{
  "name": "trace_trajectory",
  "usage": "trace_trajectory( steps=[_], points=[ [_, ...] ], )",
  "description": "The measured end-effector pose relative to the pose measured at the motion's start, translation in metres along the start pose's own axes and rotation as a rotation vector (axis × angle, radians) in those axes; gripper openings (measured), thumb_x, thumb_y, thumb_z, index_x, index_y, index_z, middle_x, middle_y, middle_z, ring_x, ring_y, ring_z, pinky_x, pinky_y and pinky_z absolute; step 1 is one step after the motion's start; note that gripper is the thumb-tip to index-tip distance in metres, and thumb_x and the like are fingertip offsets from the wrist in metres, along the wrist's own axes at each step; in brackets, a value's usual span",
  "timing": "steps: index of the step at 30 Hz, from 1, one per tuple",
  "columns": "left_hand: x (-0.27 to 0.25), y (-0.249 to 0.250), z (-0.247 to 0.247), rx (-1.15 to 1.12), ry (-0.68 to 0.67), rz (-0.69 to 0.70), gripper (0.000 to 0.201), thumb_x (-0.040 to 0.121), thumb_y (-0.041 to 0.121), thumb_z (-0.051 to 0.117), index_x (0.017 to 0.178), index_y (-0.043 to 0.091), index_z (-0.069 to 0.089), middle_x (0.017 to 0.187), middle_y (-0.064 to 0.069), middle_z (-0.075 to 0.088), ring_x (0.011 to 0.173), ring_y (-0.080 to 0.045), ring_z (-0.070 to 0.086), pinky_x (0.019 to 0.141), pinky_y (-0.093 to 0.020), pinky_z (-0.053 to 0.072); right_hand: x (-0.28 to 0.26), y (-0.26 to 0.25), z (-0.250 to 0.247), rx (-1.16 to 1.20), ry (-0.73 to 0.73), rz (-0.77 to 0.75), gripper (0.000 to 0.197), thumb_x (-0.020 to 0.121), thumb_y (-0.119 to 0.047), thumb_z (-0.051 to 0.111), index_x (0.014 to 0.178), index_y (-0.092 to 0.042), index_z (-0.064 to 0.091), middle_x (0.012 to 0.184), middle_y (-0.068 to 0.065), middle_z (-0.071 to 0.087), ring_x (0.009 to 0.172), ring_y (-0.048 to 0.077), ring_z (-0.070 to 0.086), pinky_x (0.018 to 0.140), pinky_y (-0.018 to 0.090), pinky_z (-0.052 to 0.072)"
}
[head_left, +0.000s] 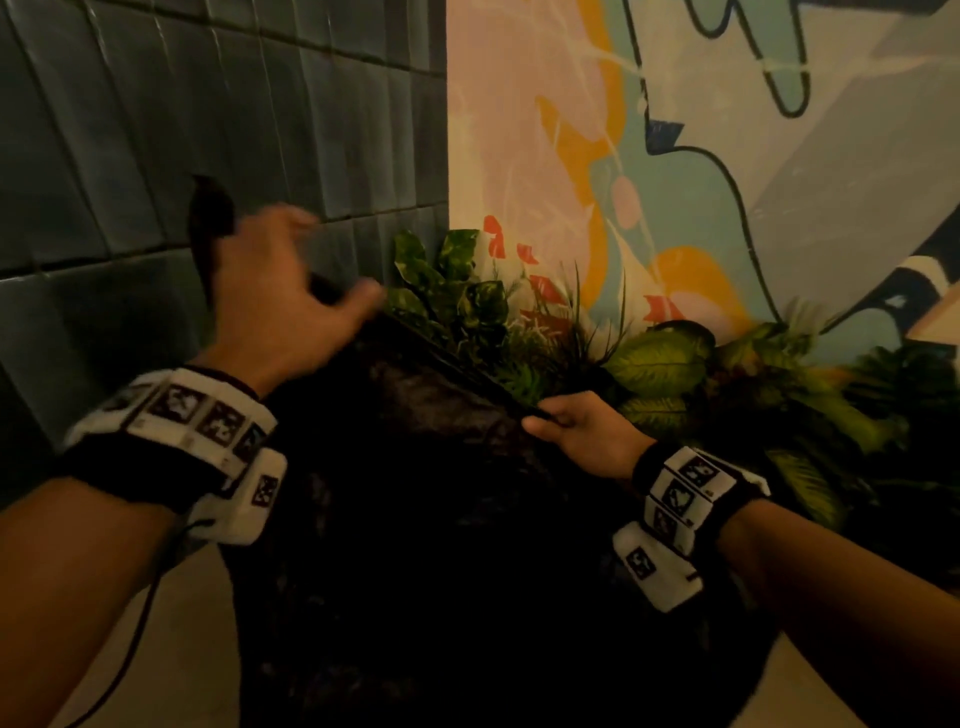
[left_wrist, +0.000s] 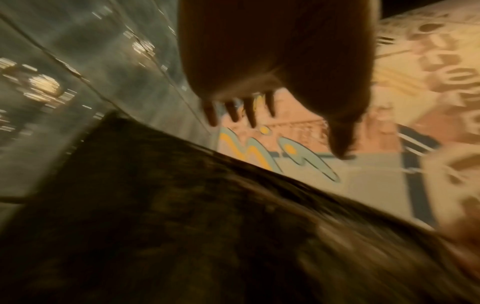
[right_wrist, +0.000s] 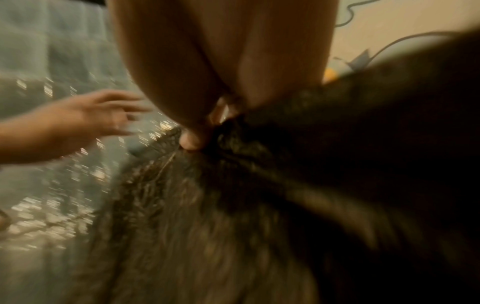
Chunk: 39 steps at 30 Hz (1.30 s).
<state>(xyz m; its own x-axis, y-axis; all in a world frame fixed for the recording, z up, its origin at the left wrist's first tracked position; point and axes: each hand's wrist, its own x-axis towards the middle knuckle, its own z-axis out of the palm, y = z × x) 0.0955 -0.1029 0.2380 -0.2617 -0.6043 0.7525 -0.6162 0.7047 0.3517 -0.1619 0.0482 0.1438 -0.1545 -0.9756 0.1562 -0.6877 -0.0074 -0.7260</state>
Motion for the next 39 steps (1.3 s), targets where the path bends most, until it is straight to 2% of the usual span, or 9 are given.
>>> trace_trajectory(
  steps=[2,5,9,12,21,28,31,35,39],
  points=[
    [-0.019,0.026,0.021,0.158,-0.434,0.337,0.089,0.063,0.069,0.066,0.139,0.038,0.031,0.141,0.006,0.041,0.127,-0.026,0.033,0.106,-0.047,0.031,0.007,-0.024,0.007,0.054,0.075,-0.13,0.041,0.094,-0.015,0.056,0.056,-0.026,0.046,0.044,-0.017,0.047,0.044,-0.006,0.041,0.052,0.009,0.032],
    [-0.027,0.026,0.047,0.254,-0.787,0.338,0.043,0.077,0.058,0.06,0.116,0.042,0.057,0.111,0.013,0.062,0.114,-0.02,0.053,0.091,-0.037,0.044,0.012,-0.046,0.008,0.234,0.111,-0.178,0.014,0.09,-0.014,0.061,0.077,-0.019,0.064,0.056,-0.019,0.062,0.055,-0.011,0.054,0.058,0.005,0.04],
    [-0.007,-0.028,0.034,0.152,-0.559,0.072,0.018,0.086,0.03,0.058,0.101,0.031,0.068,0.104,-0.005,0.072,0.1,-0.03,0.066,0.082,-0.041,0.053,-0.012,-0.023,-0.021,-0.159,-0.315,0.086,0.021,0.076,-0.041,0.074,0.093,-0.032,0.065,0.084,-0.013,0.071,0.073,-0.004,0.065,0.065,0.013,0.052],
    [0.012,-0.074,0.009,0.251,-0.39,-0.131,0.026,0.083,0.035,0.052,0.106,0.033,0.063,0.105,-0.016,0.069,0.095,-0.042,0.064,0.08,-0.051,0.055,-0.028,0.011,-0.035,-0.286,-0.511,0.161,0.013,0.079,-0.01,0.069,0.092,-0.011,0.073,0.081,0.001,0.074,0.072,0.01,0.069,0.066,0.026,0.058],
    [0.014,-0.079,0.023,0.103,-0.244,-0.253,0.03,0.089,0.023,0.044,0.113,0.027,0.062,0.113,-0.024,0.065,0.104,-0.048,0.057,0.092,-0.054,0.049,-0.014,-0.004,0.039,0.575,-0.266,0.301,0.053,0.09,0.006,0.053,0.135,-0.008,0.029,0.113,0.011,0.06,0.084,0.004,0.06,0.073,0.018,0.047],
    [0.005,-0.065,0.006,0.303,-0.189,-0.361,0.06,0.075,0.039,0.064,0.127,0.019,0.042,0.133,-0.02,0.045,0.124,-0.046,0.036,0.104,-0.057,0.03,0.011,-0.027,0.058,0.945,0.168,0.251,0.014,0.09,-0.004,0.057,0.078,-0.008,0.062,0.072,0.006,0.065,0.062,0.015,0.061,0.059,0.026,0.051],
    [-0.015,-0.011,-0.002,-0.13,-0.094,-0.219,0.051,0.061,0.057,0.06,0.096,0.02,0.056,0.095,-0.008,0.064,0.092,-0.027,0.059,0.088,-0.043,0.048,0.03,-0.043,0.046,0.956,0.351,0.225,0.013,0.09,-0.006,0.059,0.079,-0.011,0.054,0.074,0.005,0.06,0.062,0.014,0.059,0.055,0.024,0.052],
    [-0.045,0.06,0.002,-0.301,-0.685,-0.249,0.072,0.05,0.087,0.052,0.074,0.02,0.066,0.07,0.003,0.07,0.064,-0.011,0.065,0.061,-0.028,0.051,0.049,-0.079,0.038,1.017,0.402,0.106,0.021,0.084,-0.001,0.064,0.08,-0.015,0.049,0.078,0.011,0.06,0.066,0.021,0.057,0.058,0.03,0.05],
    [-0.044,0.053,0.013,-0.295,-0.425,-0.104,0.018,0.073,0.041,0.072,0.07,0.022,0.072,0.068,0.008,0.071,0.067,-0.004,0.065,0.067,-0.024,0.053,0.057,-0.106,0.033,1.078,0.362,-0.015,0.039,0.074,0.011,0.07,0.103,-0.009,0.051,0.098,0.017,0.064,0.09,0.028,0.063,0.08,0.037,0.054]
  ],
)
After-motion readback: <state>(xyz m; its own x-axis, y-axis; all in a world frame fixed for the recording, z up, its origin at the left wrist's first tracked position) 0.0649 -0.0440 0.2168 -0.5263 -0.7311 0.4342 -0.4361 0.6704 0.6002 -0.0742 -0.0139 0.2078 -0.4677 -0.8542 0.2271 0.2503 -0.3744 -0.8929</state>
